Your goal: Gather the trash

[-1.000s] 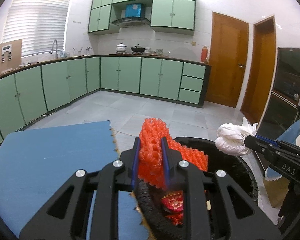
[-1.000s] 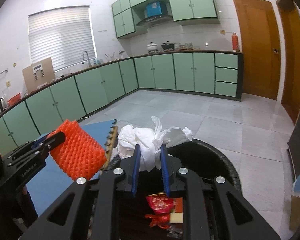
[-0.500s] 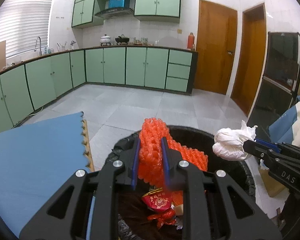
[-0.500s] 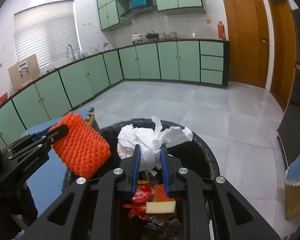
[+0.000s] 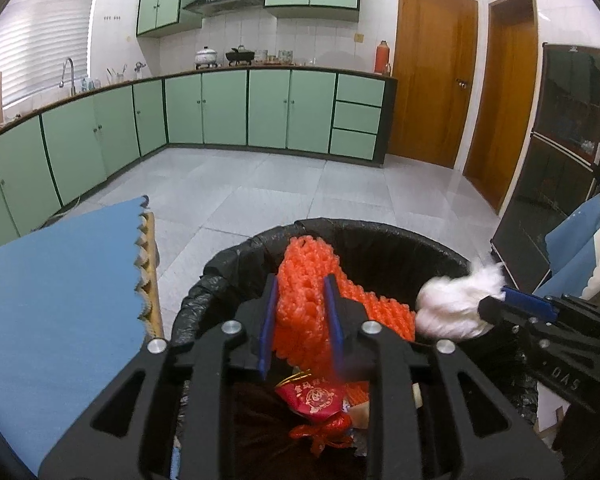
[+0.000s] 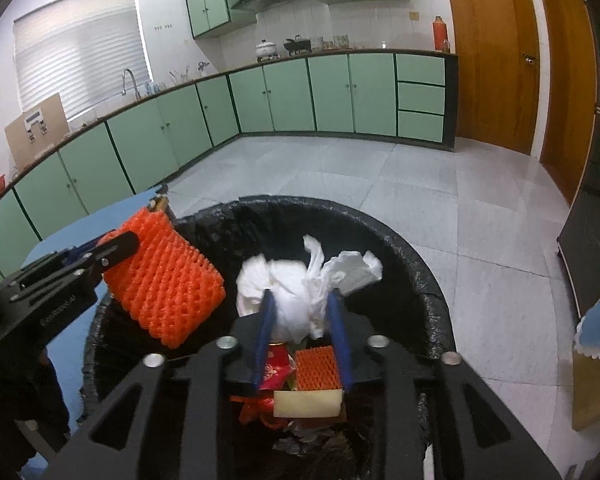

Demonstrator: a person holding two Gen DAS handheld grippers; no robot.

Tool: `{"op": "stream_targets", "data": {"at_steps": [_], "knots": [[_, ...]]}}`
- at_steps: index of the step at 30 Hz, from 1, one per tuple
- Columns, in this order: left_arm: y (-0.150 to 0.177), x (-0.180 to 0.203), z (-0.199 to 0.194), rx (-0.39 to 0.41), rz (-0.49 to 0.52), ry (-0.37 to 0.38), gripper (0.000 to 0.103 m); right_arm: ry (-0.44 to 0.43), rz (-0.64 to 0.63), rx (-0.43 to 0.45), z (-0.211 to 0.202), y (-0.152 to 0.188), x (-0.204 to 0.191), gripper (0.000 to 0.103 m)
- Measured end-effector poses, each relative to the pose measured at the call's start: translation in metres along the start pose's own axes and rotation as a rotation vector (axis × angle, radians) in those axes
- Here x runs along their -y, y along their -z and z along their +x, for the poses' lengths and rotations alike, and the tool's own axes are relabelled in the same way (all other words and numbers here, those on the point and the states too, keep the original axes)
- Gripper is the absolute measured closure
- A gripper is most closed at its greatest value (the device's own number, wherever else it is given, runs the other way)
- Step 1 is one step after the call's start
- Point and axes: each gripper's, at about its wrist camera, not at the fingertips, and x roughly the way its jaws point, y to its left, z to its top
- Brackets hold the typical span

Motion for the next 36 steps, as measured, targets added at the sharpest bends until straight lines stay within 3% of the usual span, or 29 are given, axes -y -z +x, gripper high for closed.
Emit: {"op": "stream_targets", "data": {"at_steps": [2, 4, 6, 8, 11, 17, 36], "knots": [[0.0, -0.002, 0.002, -0.01, -0.011, 0.0, 0.072, 0.006, -0.006, 0.004, 0.001, -0.001, 0.0, 0.067], [-0.003, -0.005, 0.002, -0.011, -0.016, -0.003, 0.064, 0.014, -0.006, 0.012, 0.0, -0.001, -0.001, 0.056], [-0.003, -0.008, -0.002, -0.003, -0.019, -0.009, 0.048, 0.019, -0.004, 0.023, -0.003, -0.001, -0.001, 0.036], [-0.004, -0.011, -0.005, 0.009, -0.021, -0.015, 0.04, 0.034, -0.008, 0.039, -0.007, -0.003, -0.003, 0.02], [-0.005, -0.016, -0.012, 0.021, -0.029, -0.024, 0.028, 0.04, -0.001, 0.052, -0.013, -0.004, -0.005, 0.007], [-0.01, -0.029, -0.029, 0.044, -0.033, -0.046, 0.013, 0.032, 0.009, 0.071, -0.025, -0.012, -0.011, 0.006], [-0.012, -0.064, -0.114, 0.109, -0.054, -0.118, 0.009, -0.05, 0.004, 0.13, -0.076, -0.027, -0.059, 0.006]]}}
